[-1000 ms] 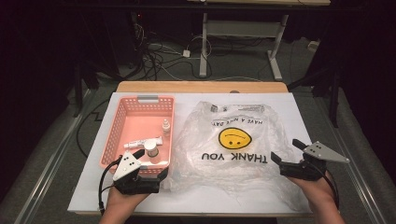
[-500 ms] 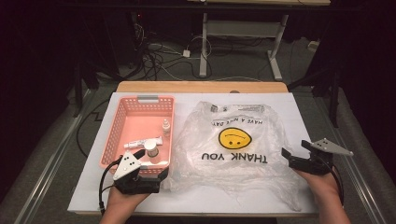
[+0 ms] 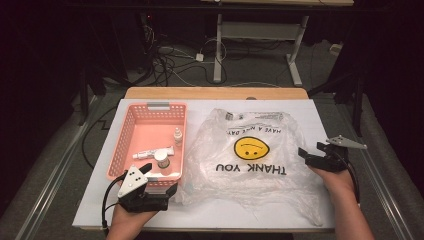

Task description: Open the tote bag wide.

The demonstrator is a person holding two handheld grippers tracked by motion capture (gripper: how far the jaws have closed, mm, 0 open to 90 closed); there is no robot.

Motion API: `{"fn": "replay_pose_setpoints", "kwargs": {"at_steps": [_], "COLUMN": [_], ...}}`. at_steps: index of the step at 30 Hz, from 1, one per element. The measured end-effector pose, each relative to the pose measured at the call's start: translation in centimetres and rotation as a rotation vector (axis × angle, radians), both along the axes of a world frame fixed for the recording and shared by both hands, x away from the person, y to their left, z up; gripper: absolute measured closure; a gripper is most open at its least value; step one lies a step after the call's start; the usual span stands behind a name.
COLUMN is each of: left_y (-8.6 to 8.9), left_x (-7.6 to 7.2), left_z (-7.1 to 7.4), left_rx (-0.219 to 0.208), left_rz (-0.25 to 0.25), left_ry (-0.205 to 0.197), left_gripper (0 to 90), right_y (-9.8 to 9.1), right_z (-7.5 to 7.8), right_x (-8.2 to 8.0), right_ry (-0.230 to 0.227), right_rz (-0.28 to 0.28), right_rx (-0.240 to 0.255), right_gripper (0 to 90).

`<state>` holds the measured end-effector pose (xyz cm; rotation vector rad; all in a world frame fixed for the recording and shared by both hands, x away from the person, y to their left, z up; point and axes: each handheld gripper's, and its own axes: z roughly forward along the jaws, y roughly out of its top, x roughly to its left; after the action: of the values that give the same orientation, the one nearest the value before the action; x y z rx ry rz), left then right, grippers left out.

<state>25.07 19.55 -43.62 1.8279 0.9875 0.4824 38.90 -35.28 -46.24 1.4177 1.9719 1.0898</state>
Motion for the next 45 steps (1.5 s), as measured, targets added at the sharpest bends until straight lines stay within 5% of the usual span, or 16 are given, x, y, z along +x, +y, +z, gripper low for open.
{"fn": "replay_pose_setpoints", "kwargs": {"at_steps": [9,21,22,24,29,33,45], "left_y": [0.4,0.7,0.5,0.5,0.2,-0.1,-1.0], "left_x": [-0.6,-0.9,-0.9,-0.8,-0.7,-0.5,0.6], "left_z": [-0.1,0.0,0.0,0.1,0.1,0.2,0.8], "left_rx": [0.001,-0.002,-0.002,-0.005,-0.006,-0.006,0.037], "left_rz": [0.006,0.009,0.004,0.002,-0.009,-0.02,-0.006], "left_ry": [0.003,-0.002,-0.004,-0.004,-0.007,-0.009,-0.034], "left_gripper": [0.0,0.0,0.0,0.0,0.0,0.0,0.0], "right_y": [-0.1,1.4,1.6,1.7,1.1,-1.0,-7.1], "right_z": [-1.4,-1.7,-1.7,-1.6,-1.2,-0.7,-0.1], "right_x": [1.7,1.7,1.5,1.5,1.1,0.4,-3.1], "right_ry": [0.104,0.162,0.161,0.16,0.124,0.067,-0.004], "right_rz": [-0.004,0.147,0.165,0.17,0.104,-0.009,-0.255], "right_rx": [0.034,-0.028,-0.039,-0.041,-0.033,0.003,0.015], "right_gripper": [33.3,75.4,87.4,89.8,90.0,90.0,90.0]}}
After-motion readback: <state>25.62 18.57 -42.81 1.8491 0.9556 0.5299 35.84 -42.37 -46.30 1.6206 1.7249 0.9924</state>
